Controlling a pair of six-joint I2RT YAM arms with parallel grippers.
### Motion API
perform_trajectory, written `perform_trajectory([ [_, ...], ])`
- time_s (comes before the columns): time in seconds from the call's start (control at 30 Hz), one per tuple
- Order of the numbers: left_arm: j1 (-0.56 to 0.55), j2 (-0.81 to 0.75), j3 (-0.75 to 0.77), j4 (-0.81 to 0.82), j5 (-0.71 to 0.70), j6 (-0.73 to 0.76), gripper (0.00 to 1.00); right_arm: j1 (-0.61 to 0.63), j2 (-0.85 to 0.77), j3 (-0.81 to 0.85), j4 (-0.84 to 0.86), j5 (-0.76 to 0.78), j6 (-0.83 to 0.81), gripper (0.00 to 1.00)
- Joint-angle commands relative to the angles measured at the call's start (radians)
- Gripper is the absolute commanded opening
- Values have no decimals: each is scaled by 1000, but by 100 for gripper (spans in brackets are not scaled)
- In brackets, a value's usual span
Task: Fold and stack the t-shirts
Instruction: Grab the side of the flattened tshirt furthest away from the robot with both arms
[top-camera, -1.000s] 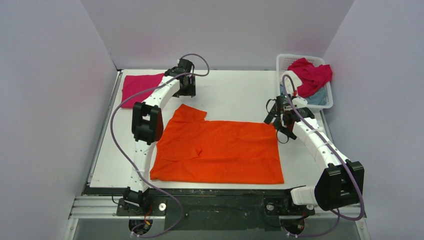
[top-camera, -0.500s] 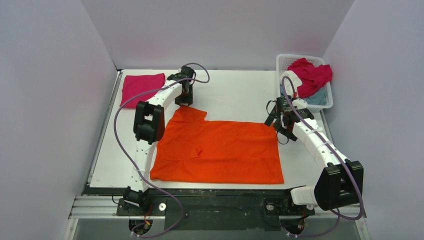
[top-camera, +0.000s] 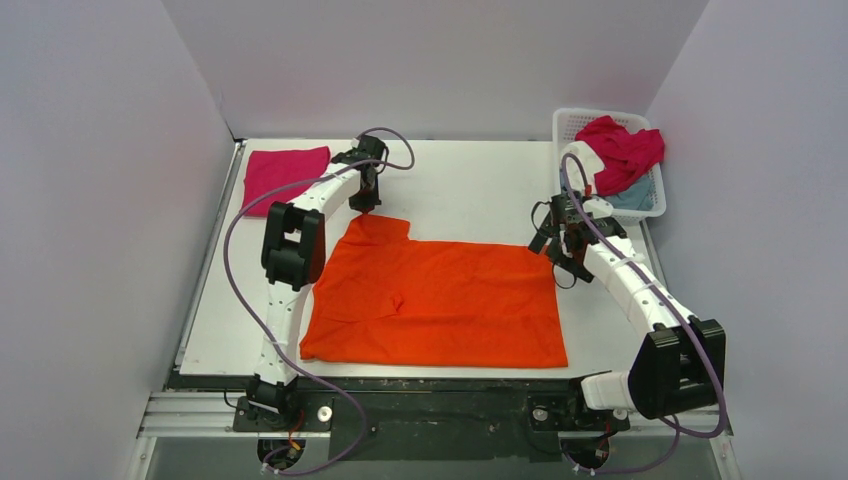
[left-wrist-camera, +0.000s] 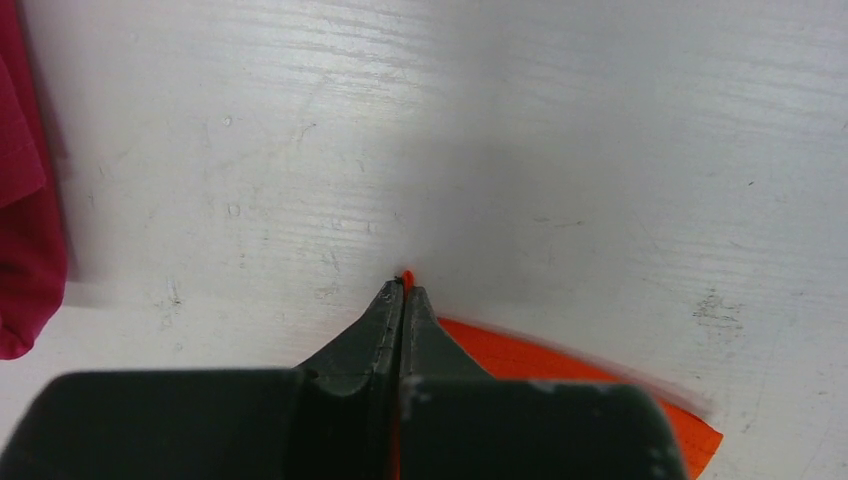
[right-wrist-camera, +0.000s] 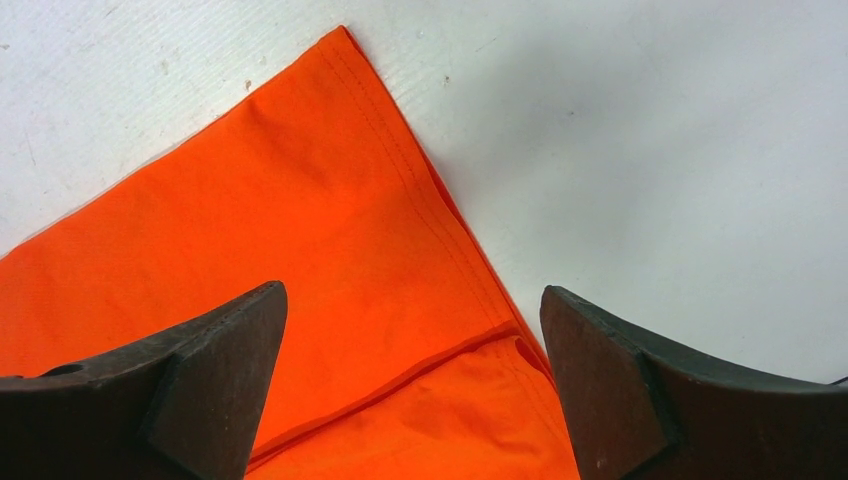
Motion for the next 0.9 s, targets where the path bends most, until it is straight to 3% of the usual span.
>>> perform_trajectory([
  [0.0, -2, -33, 8, -5, 28, -18, 0, -7, 58, 51, -2, 41, -21, 91],
  [0.3, -10, -134, -47, 42, 28, -58, 0, -14, 328, 188, 75, 161, 4, 75],
  [0.53, -11, -228, -151, 115, 44, -94, 0, -34, 505, 280, 149, 139, 2, 51],
  [0.87, -19, -337, -285, 172, 58, -116, 0, -36, 580, 263, 178, 126, 1, 44],
])
